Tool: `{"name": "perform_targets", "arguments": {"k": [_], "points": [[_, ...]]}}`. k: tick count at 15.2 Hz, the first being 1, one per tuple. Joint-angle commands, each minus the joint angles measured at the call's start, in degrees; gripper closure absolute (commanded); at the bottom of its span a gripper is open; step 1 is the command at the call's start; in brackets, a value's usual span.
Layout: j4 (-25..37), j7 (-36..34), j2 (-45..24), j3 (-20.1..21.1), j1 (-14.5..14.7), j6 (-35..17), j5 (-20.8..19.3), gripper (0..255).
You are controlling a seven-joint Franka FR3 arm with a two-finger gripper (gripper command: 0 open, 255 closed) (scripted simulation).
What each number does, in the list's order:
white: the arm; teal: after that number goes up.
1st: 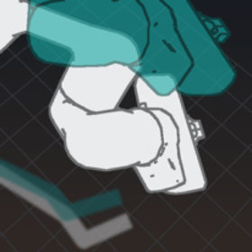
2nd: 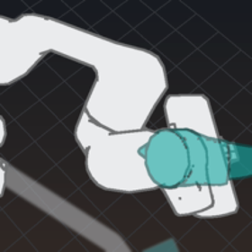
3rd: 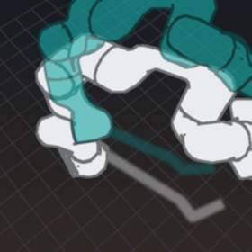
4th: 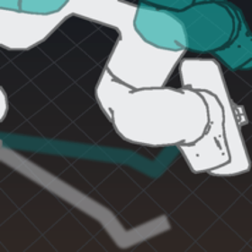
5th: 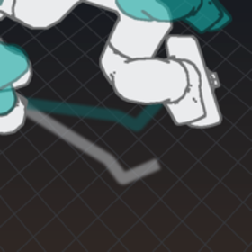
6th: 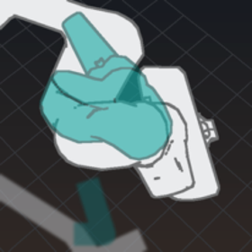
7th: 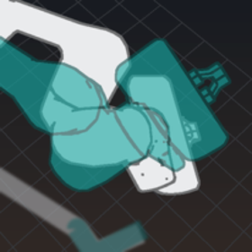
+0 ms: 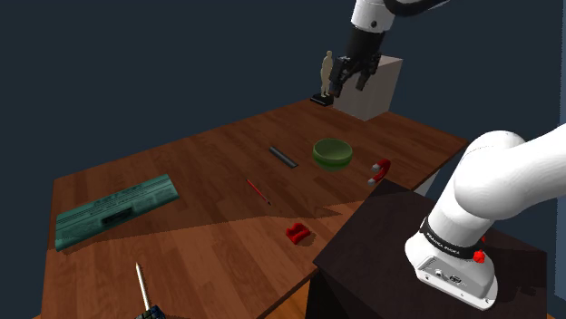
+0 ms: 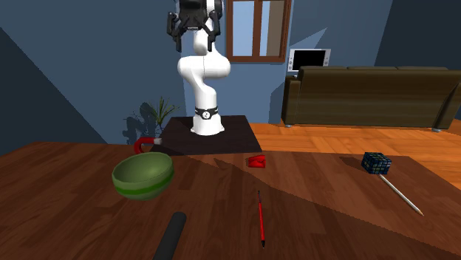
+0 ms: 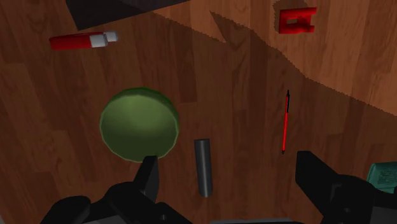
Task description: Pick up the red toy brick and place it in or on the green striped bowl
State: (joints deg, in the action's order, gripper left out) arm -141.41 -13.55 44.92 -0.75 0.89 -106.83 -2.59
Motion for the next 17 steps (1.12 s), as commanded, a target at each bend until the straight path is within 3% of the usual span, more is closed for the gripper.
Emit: {"name": "perform_targets", "arguments": {"k": [1,9,17], "points": [[-2.26,-1.35,-0.43,1.22,0.62,-2.08,0.72,0],[-11.35,-6.54,-6.0,6.1,3.46,-14.25,3.64,0],[-16.38,-12.12,-17.46,11.63,6.3,-28.38,6.31,0]]}}
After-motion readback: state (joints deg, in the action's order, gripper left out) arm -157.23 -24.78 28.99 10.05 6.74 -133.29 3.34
